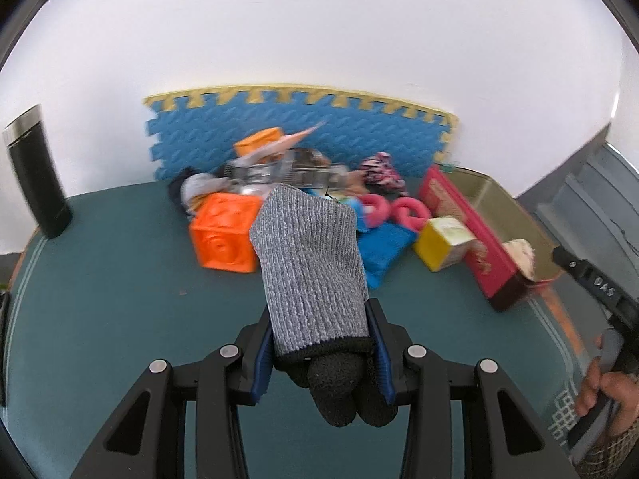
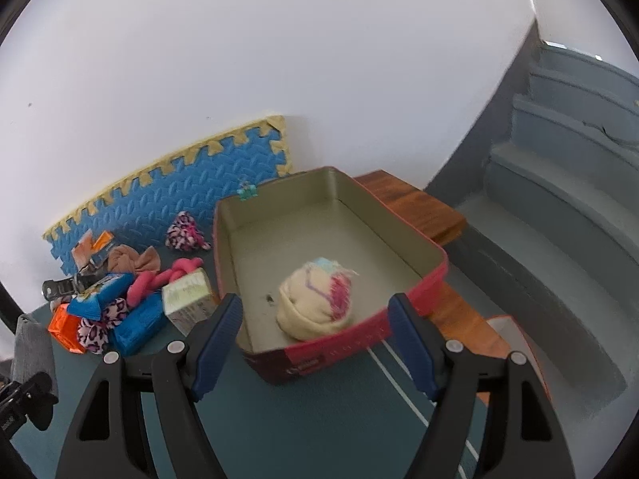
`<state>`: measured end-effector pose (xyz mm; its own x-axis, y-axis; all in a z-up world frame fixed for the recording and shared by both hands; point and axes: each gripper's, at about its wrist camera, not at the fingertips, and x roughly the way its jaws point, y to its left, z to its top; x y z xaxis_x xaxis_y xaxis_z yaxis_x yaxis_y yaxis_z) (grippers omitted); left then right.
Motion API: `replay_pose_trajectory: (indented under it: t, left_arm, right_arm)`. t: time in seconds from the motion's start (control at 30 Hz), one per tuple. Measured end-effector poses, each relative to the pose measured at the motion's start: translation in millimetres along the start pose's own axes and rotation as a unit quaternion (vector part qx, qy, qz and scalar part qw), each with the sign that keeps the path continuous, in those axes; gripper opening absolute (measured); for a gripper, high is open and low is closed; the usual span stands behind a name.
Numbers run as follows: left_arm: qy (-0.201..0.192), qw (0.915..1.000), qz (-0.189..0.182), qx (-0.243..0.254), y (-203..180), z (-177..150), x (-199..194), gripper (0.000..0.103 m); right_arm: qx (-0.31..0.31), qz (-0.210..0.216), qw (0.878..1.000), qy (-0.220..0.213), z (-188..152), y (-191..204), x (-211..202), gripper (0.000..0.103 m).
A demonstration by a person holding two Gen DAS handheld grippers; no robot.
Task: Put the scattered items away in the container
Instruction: 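Carry the sock and ball into the red tin and open both tools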
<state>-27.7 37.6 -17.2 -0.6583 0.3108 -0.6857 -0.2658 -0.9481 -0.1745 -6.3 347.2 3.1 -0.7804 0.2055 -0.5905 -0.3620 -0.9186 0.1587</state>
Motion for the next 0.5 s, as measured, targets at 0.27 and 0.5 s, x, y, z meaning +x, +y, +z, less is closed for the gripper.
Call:
replay_pose_trajectory:
  t: [0.27,0.5]
  left_arm:
    - [0.006,0.9955,-0.081,0.048,-72.1,27.9,18.5,0.043]
    - [0.021,0.9884,-0.121,0.089,-147.4,53.2,51.5,0.043]
  right_arm:
    - [0.028,-0.009,1.000,-0.008,-12.0,-26.7,-11.8,0.078]
    - [0.050,-0.010,0.999,-0.002,-20.2,-50.4,-14.8,0.078]
